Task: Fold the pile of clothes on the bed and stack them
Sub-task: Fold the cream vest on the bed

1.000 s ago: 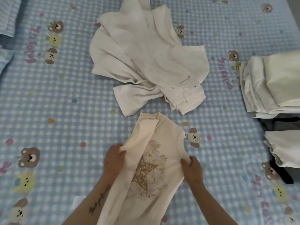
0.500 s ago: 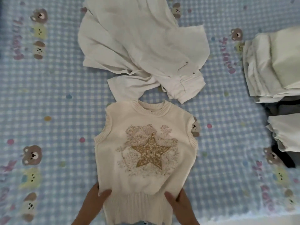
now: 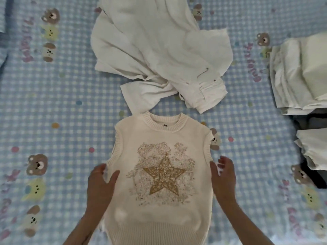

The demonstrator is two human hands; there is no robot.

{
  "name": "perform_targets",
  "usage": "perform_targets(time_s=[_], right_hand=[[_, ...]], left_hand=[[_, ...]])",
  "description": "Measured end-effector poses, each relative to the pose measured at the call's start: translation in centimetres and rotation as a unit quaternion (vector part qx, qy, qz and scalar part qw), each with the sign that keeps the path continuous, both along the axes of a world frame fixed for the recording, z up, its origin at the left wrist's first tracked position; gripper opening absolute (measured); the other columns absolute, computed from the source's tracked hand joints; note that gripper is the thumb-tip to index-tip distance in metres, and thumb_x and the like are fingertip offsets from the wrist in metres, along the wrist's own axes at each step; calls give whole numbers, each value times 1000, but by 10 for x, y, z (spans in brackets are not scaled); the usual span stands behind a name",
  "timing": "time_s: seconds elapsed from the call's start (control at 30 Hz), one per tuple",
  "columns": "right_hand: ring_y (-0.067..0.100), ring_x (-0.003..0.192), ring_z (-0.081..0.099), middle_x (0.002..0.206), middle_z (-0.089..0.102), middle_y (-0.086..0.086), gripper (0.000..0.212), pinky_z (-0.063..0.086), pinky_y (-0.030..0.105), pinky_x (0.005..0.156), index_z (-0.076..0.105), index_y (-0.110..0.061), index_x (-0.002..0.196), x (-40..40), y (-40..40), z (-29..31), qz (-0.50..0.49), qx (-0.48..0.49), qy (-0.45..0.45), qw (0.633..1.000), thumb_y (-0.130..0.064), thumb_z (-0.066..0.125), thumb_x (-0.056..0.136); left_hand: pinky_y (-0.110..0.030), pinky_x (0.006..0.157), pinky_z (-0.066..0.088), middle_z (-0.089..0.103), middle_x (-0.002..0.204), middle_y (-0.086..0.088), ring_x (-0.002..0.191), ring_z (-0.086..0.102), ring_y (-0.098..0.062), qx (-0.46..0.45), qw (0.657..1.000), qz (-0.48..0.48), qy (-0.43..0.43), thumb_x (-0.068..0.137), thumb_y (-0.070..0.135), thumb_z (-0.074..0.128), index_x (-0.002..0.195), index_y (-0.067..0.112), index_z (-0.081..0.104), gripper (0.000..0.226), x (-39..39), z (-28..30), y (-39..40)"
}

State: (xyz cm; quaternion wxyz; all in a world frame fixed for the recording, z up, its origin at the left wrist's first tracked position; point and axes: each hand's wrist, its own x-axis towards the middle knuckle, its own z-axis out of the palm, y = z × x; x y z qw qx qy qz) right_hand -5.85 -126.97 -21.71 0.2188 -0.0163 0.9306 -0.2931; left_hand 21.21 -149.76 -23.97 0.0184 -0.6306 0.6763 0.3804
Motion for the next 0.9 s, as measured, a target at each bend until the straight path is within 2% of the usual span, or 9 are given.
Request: perform_targets(time_s=[0.1, 0.17, 0.27, 0.4, 0.5, 0.6, 0.67, 0.77, 0.9], right_hand=[[30, 119, 51, 130, 54, 12, 58, 41, 42, 99, 43, -6, 133, -68, -68, -27, 65, 4, -19, 998, -25, 69, 84], [31, 117, 54, 125, 60, 13, 48, 42, 37, 98, 54, -6, 125, -95, -95, -43, 131, 47, -39, 990, -21, 70, 82], [33, 98, 61, 102, 67, 16, 18, 42, 32, 81, 66, -7, 100, -125, -114, -43, 160, 56, 35, 985, -18, 64, 85], [37, 110, 53, 122, 52, 20, 38, 44, 44, 89, 53, -3, 118, -140, -111, -23, 195, 57, 131, 970, -15, 66, 85], [36, 131, 42, 142, 43, 20, 59, 38, 45, 106, 44, -3, 138, -90, -65, -14, 381, 64, 244, 890, 3, 61, 82], [25, 137, 39, 147, 44, 8, 93, 20, 37, 115, 44, -13, 141, -19, 9, -16, 641, 105, 188, 737, 13, 67, 54], [15, 136, 40, 142, 50, 2, 95, 11, 34, 115, 53, -17, 134, 7, 50, -21, 694, 149, 129, 693, 4, 76, 45], [16, 145, 17, 146, 45, 4, 83, 11, 36, 114, 43, -14, 141, 30, 81, -23, 676, 152, 96, 715, -3, 64, 61], [20, 136, 40, 145, 45, 2, 56, 17, 41, 112, 47, -18, 139, 62, 100, -24, 757, 80, 102, 640, -14, 51, 83]], left_hand=[[-45, 103, 40, 48, 139, -15, 127, 46, -31, -9, 999, -23, 43, 75, 37, 77, 143, 4, 31, 88, -81, -14, -59], [-43, 100, 41, 50, 134, -18, 122, 48, -34, -15, 997, -70, 11, 79, 31, 74, 139, 3, 35, 77, -113, -32, -84], [-40, 92, 38, 57, 122, -22, 114, 52, -37, -64, 994, -90, 0, 87, 18, 62, 122, -1, 51, 41, -133, -40, -117], [-43, 100, 37, 45, 134, -24, 123, 44, -39, -150, 975, -160, 16, 85, 11, 65, 137, 0, 39, 59, -129, -28, -134], [-44, 115, 20, 30, 150, -22, 139, 30, -36, -316, 850, -421, 20, 81, -11, 44, 146, 1, 24, 69, -74, -27, -89], [-40, 113, 27, 30, 151, -12, 136, 38, -26, -251, 724, -642, 31, 72, 4, 46, 150, 8, 10, 86, 15, -38, -33], [-38, 108, 33, 32, 150, -9, 135, 39, -21, -192, 691, -697, -6, 71, 19, 51, 150, 6, 2, 94, 60, -42, -15], [-39, 105, 33, 50, 139, -7, 127, 50, -22, -201, 683, -702, 4, 91, -4, 18, 149, 3, 6, 60, 96, -41, -5], [-37, 98, 48, 53, 138, -2, 126, 51, -18, -195, 622, -757, 45, 100, 2, 13, 140, 13, 36, 48, 97, -30, 6]])
